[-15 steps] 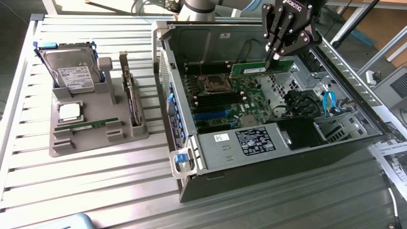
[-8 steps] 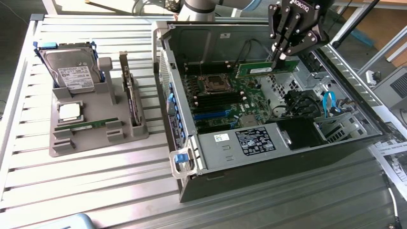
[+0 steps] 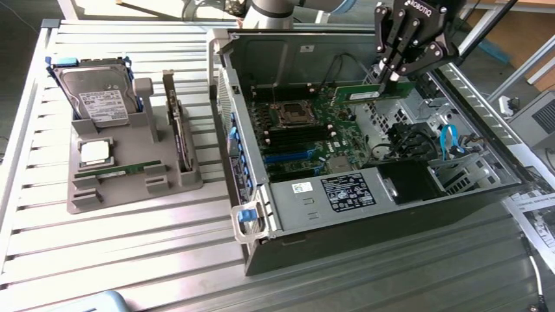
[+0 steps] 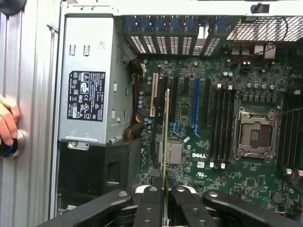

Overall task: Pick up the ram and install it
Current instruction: 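Pick up the ram and move it above insertion slot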

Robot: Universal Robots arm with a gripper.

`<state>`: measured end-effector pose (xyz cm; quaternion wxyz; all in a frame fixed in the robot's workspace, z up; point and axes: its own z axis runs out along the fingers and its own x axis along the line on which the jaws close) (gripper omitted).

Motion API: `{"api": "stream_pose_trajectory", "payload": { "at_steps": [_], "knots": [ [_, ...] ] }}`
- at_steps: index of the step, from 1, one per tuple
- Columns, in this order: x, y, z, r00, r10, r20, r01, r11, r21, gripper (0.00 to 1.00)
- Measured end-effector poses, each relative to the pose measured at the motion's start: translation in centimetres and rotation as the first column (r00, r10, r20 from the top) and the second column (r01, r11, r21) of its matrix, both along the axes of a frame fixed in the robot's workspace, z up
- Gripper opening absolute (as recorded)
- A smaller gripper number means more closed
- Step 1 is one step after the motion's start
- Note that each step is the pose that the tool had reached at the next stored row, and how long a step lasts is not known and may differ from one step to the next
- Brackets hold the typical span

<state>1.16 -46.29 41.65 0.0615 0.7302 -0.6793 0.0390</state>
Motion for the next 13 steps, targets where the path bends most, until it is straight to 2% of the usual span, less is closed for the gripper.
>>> {"api": "stream_pose_trajectory", "payload": {
  "at_steps": [13],
  "knots": [
    [2.0, 0.0, -0.01, 1.0, 0.0, 0.0, 0.0, 1.0, -0.0019, 0.14]
  ]
}}
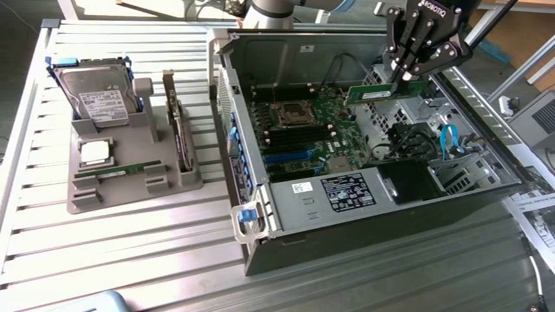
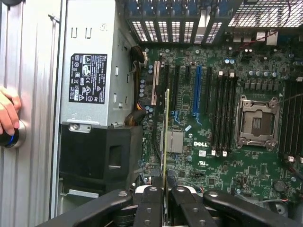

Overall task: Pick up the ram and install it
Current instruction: 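Pick up the ram and move it above insertion slot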

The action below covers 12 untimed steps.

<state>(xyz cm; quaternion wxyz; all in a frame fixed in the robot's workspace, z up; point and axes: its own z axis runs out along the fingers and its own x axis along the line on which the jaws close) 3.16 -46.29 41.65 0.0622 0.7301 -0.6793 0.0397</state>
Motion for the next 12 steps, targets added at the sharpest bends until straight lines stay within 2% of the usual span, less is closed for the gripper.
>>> {"api": "stream_pose_trajectory", "payload": {
  "at_steps": [6, 12],
  "knots": [
    [0.0, 0.0, 0.0, 1.0, 0.0, 0.0, 0.0, 1.0, 0.0, 0.14],
    [0.01, 0.09, -0.01, 1.0, -0.004, 0.0, 0.004, 1.0, -0.0025, 0.14]
  ]
}}
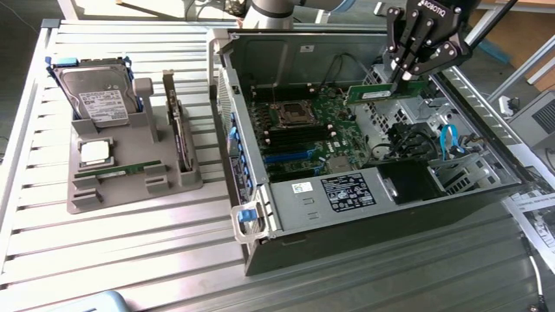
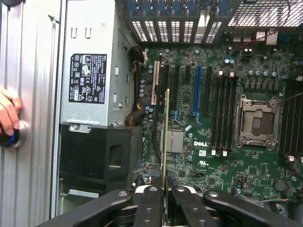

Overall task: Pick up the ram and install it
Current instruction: 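Pick up the ram and move it above insertion slot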

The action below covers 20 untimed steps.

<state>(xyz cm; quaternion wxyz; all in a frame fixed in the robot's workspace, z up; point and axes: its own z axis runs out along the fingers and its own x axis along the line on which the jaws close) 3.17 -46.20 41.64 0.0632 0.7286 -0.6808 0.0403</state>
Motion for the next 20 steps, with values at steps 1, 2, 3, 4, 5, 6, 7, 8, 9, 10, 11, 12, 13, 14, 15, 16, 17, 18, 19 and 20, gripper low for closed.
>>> {"api": "stream_pose_trajectory", "payload": {
  "at_steps": [1, 2, 3, 4, 5, 6, 7, 8, 9, 10, 11, 12, 13, 14, 15, 16, 17, 18, 19, 20],
  "knots": [
    [0.0, 0.03, 0.0, 1.0, 0.0, 0.0, 0.0, 1.0, -0.0004, 0.14],
    [0.0, 0.09, 0.0, 1.0, -0.001, 0.0, 0.001, 1.0, -0.0006, 0.14],
    [0.0, 0.21, -0.01, 1.0, -0.001, 0.0, 0.001, 1.0, -0.0007, 0.14],
    [0.0, 0.32, -0.02, 1.0, -0.001, 0.0, 0.001, 1.0, -0.0007, 0.14],
    [0.0, 0.43, -0.02, 1.0, -0.001, 0.0001, 0.001, 1.0, -0.0006, 0.14],
    [0.0, 0.56, -0.03, 1.0, -0.001, 0.0, 0.001, 1.0, -0.0007, 0.14],
    [0.0, 0.67, -0.03, 1.0, -0.001, 0.0, 0.001, 1.0, -0.0007, 0.14],
    [0.0, 0.77, -0.03, 1.0, -0.001, 0.0, 0.001, 1.0, -0.0007, 0.14],
    [0.0, 0.84, -0.03, 1.0, -0.001, 0.0, 0.001, 1.0, -0.0007, 0.14],
    [0.0, 0.91, -0.04, 1.0, -0.001, 0.0, 0.001, 1.0, -0.0007, 0.14],
    [0.0, 0.96, -0.04, 1.0, -0.001, 0.0, 0.001, 1.0, -0.0007, 0.14],
    [0.0, 1.0, -0.04, 1.0, -0.001, 0.0, 0.001, 1.0, -0.0006, 0.14],
    [0.0, 1.04, -0.04, 1.0, -0.001, 0.0, 0.001, 1.0, -0.0007, 0.14],
    [0.0, 1.07, -0.05, 1.0, -0.001, 0.0, 0.001, 1.0, -0.0006, 0.14],
    [0.0, 1.09, -0.05, 1.0, -0.001, 0.0, 0.001, 1.0, -0.0006, 0.14],
    [0.0, 1.11, -0.05, 1.0, -0.001, 0.0, 0.001, 1.0, -0.0007, 0.14],
    [0.0, 1.13, -0.05, 1.0, -0.001, 0.0, 0.001, 1.0, -0.0007, 0.14],
    [0.0, 1.15, -0.05, 1.0, -0.001, 0.0, 0.001, 1.0, -0.0006, 0.14],
    [0.0, 1.18, -0.06, 1.0, -0.001, 0.0001, 0.001, 1.0, -0.0007, 0.14],
    [0.0, 1.2, -0.06, 1.0, -0.001, 0.0, 0.001, 1.0, -0.0006, 0.14]
  ]
}}
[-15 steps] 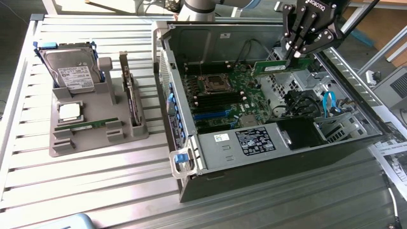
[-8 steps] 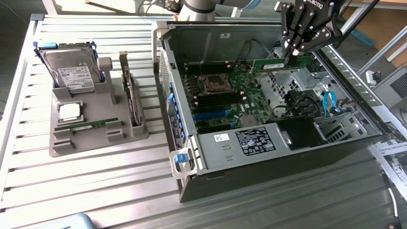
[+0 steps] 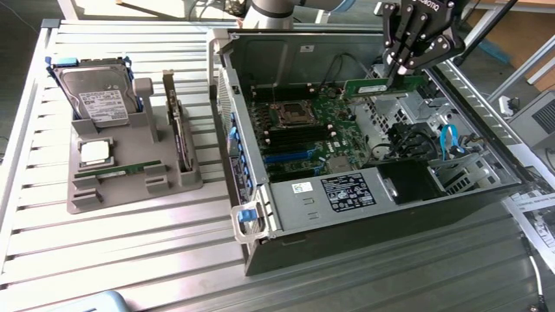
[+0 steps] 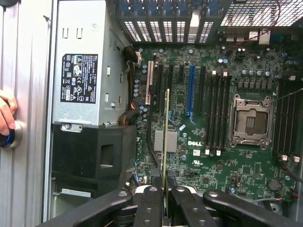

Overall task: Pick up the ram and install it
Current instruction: 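Pick up the ram and move it above insertion slot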

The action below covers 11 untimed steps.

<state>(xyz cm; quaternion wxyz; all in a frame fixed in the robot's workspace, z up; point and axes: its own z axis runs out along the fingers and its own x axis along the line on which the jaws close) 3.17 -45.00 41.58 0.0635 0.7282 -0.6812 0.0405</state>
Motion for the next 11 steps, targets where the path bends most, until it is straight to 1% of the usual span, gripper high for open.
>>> {"api": "stream_pose_trajectory", "payload": {
  "at_steps": [6, 11],
  "knots": [
    [0.02, 0.1, -0.03, 1.0, 0.0, 0.0, 0.0, 1.0, 0.0, 0.14],
    [0.04, 0.27, -0.09, 1.0, 0.0, 0.0, 0.0, 1.0, 0.0, 0.14]
  ]
}}
